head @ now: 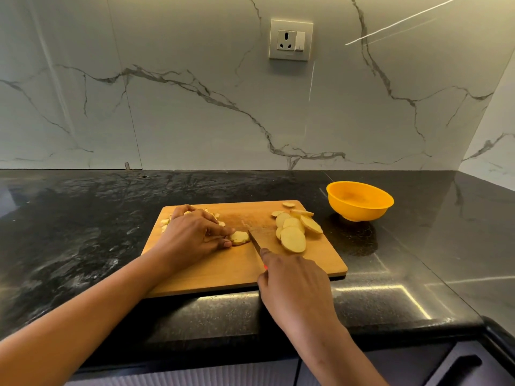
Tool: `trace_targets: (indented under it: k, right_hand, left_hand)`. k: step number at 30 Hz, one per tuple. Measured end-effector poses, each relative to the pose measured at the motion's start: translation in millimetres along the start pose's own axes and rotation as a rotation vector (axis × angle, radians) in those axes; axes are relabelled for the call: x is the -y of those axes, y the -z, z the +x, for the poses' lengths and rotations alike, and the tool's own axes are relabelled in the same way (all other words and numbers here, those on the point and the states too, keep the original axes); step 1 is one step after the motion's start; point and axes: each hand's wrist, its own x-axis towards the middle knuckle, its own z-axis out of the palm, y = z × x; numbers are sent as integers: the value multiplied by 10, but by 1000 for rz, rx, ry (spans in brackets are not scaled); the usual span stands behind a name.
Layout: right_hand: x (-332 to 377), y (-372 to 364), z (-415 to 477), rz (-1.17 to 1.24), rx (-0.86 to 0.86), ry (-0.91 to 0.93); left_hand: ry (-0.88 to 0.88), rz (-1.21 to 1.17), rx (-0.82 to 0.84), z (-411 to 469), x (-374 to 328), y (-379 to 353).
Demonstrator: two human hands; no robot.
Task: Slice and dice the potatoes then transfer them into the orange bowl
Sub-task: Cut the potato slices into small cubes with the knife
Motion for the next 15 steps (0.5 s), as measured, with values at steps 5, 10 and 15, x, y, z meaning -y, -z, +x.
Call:
trace_targets:
  k: [5,10,15]
  right_hand:
    - [18,-22,5,-2,7,3]
    - [19,-40,31,-2,-2,-13]
    - [64,-51,48,-2,15,10]
  left_hand:
    - [-22,3,-22,-23,8,-16]
    - [-55,-10,-40,-16,24,-40]
    - [-63,-10,-19,-2,30,-73]
